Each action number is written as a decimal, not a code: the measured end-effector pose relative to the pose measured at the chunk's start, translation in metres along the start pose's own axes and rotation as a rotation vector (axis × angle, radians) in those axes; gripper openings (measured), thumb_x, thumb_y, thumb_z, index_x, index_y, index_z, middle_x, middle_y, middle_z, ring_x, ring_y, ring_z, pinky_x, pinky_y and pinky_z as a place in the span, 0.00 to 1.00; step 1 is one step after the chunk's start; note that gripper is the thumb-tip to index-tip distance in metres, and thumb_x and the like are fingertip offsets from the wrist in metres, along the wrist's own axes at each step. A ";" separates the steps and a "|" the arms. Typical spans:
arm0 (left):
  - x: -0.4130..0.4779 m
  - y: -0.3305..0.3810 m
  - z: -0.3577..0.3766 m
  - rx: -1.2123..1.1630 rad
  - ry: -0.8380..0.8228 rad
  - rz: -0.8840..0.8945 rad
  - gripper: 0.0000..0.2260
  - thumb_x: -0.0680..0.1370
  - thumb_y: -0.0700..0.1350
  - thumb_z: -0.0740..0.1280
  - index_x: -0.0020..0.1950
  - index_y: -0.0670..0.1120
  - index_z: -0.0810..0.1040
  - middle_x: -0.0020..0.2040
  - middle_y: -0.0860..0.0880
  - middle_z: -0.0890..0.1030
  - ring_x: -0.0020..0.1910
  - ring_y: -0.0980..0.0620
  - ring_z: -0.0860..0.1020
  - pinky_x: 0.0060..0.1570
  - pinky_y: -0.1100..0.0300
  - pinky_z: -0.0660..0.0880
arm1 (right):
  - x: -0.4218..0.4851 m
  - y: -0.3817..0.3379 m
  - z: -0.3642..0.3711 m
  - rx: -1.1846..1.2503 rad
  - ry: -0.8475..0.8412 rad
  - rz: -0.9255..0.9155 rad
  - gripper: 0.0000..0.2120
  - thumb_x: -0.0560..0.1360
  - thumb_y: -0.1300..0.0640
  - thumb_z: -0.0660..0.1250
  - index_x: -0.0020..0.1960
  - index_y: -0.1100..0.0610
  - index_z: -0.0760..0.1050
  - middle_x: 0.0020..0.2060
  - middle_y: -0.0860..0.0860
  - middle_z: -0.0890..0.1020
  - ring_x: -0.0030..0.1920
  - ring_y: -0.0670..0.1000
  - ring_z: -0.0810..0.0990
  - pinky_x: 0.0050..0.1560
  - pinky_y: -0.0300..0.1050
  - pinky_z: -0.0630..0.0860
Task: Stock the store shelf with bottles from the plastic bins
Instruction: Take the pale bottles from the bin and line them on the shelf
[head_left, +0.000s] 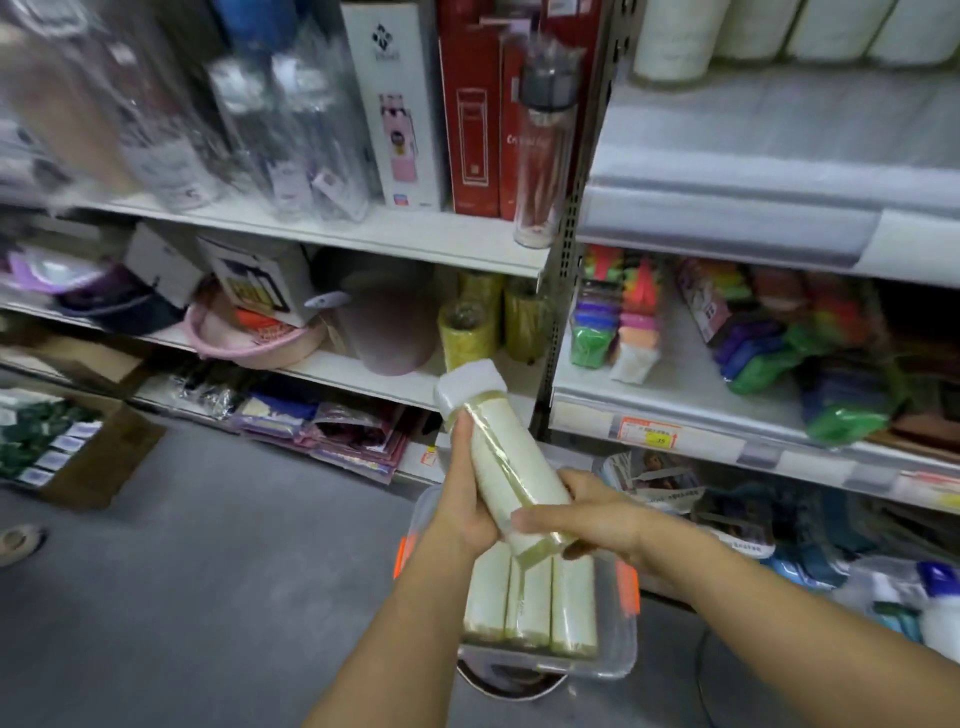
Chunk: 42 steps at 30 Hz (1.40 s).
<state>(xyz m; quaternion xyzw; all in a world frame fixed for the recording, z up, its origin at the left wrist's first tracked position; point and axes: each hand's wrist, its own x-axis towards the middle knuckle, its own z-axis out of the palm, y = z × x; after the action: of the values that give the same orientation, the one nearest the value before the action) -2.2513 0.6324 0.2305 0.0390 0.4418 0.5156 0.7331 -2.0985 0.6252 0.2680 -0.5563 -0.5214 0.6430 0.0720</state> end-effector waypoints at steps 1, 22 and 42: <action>-0.007 0.010 0.007 -0.009 0.023 0.020 0.37 0.67 0.68 0.69 0.65 0.43 0.77 0.52 0.37 0.82 0.56 0.38 0.80 0.59 0.40 0.76 | -0.008 -0.013 0.003 -0.144 0.091 -0.027 0.39 0.61 0.43 0.80 0.65 0.52 0.67 0.56 0.49 0.78 0.54 0.51 0.80 0.50 0.47 0.80; -0.112 0.124 0.092 0.178 -0.168 0.255 0.32 0.68 0.67 0.71 0.59 0.43 0.80 0.43 0.40 0.85 0.44 0.42 0.84 0.50 0.44 0.80 | -0.102 -0.126 -0.001 -0.032 0.063 -0.336 0.45 0.58 0.35 0.79 0.68 0.54 0.69 0.57 0.52 0.83 0.54 0.50 0.84 0.58 0.51 0.81; -0.105 0.135 0.286 0.919 -0.456 0.438 0.25 0.79 0.59 0.66 0.72 0.47 0.70 0.60 0.48 0.82 0.56 0.49 0.82 0.55 0.53 0.80 | -0.142 -0.178 -0.148 0.350 0.611 -0.609 0.35 0.61 0.37 0.75 0.62 0.55 0.75 0.49 0.54 0.85 0.47 0.53 0.86 0.40 0.44 0.80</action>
<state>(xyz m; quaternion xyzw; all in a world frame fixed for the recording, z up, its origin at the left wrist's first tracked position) -2.1600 0.7259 0.5370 0.5559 0.4330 0.3888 0.5936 -2.0153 0.6963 0.5166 -0.5212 -0.4998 0.4775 0.5005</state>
